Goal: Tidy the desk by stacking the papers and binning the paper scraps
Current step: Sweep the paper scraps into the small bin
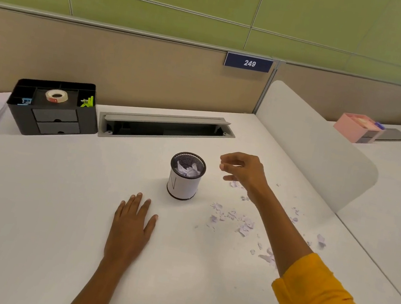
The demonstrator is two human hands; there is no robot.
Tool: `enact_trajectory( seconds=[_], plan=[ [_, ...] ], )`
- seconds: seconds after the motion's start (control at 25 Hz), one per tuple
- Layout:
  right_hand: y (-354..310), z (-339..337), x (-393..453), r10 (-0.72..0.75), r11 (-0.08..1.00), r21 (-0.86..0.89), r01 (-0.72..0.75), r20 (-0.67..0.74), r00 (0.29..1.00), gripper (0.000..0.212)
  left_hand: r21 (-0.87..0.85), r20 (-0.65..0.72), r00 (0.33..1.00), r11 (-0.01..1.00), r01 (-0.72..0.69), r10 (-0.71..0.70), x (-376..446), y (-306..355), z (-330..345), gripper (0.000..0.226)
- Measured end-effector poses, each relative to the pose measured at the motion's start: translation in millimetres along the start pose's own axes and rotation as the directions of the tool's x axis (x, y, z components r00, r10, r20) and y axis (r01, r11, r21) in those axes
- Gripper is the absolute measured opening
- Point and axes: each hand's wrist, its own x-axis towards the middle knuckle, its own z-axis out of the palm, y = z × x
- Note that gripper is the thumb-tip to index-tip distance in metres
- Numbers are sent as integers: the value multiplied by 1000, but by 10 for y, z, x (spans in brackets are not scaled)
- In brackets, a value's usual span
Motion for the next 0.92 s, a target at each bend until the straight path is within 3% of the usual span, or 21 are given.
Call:
enact_trajectory(
  seconds=[0.12, 0.24, 0.4, 0.52, 0.64, 0.8, 0.92],
  plan=[
    [347, -349, -202, 145, 987, -67, -146, -23, 989, 21, 2, -24, 1000, 1000, -14, 14, 8, -8, 25, 65],
    [806, -694, -439, 320, 892, -308, -331, -87, 943, 25, -4, -40, 999, 1000, -14, 14, 10, -5, 52, 69],
    [1254, -995, -689, 466, 651, -594, -472, -178, 867, 50, -18, -44, 999, 1000, -19, 19, 14, 2, 43, 74],
    [1350, -989, -814, 594, 576, -589, -567, -174, 785, 70, -19, -49, 999, 1000, -22, 21, 7, -7, 38, 74],
    [1306, -860, -887, 610, 646, -484, -590, -138, 780, 68, -18, -38, 999, 1000, -18, 18, -2, -6, 41, 72],
    [1229, -667, -836, 509, 793, -353, -496, -62, 858, 55, -16, -23, 1000, 1000, -12, 12, 0, -3, 35, 67],
    [1157, -498, -739, 464, 819, -357, -449, -50, 885, 35, -22, -27, 999, 1000, -17, 16, -2, 6, 20, 73]
  ],
)
